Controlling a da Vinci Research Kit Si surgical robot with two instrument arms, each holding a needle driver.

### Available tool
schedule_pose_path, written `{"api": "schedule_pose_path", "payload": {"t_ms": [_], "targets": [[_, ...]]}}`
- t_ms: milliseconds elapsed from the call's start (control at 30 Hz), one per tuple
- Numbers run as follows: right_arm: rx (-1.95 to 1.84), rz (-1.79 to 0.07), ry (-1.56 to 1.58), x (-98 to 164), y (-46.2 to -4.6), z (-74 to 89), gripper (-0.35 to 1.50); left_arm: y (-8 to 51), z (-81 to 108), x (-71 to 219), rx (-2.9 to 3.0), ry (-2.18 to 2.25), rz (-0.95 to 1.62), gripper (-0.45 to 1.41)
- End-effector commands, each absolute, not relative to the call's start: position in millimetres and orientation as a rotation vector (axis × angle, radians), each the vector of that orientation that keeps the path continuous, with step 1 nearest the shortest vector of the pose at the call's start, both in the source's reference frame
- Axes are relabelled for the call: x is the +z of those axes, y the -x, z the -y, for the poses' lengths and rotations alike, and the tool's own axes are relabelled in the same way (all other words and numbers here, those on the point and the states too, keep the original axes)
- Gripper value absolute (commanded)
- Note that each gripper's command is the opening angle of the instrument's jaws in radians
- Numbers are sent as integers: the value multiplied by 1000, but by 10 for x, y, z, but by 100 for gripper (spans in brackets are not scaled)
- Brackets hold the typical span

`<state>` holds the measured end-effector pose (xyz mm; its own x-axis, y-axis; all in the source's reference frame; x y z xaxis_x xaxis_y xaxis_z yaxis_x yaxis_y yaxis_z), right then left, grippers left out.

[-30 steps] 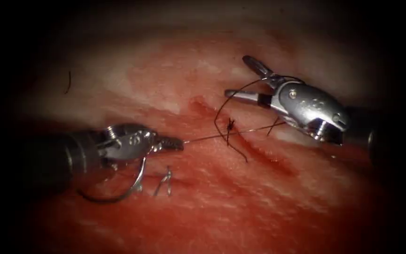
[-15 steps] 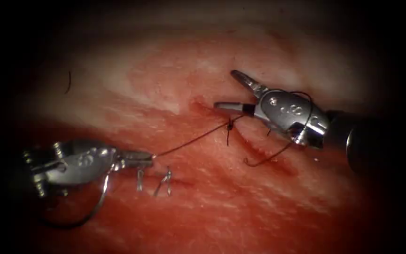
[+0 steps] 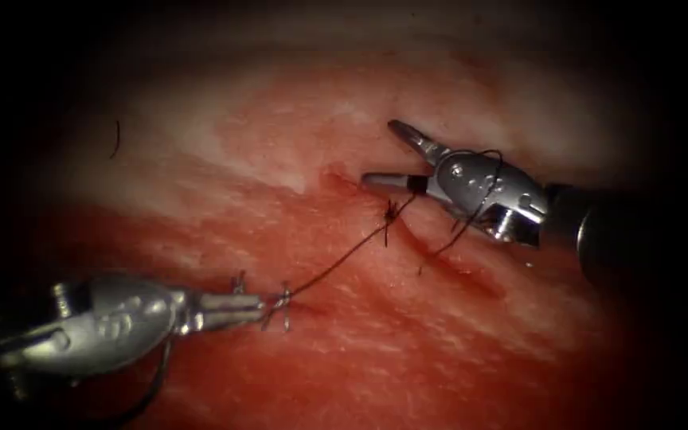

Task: Wound Closure

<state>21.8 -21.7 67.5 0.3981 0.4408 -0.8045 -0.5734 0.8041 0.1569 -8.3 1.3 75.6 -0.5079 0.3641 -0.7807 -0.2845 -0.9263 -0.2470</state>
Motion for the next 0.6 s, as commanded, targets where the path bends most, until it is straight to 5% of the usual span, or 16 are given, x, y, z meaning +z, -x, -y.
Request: {"api": "schedule_pose_path", "payload": {"t_ms": [33,600], "targets": [[642,-969,151,681,-226,218,118,89,-11,762,2441,1300,125,-45],[575,-968,86,691,-237,255,116,128,-132,770,2313,1696,29,-45]]}}
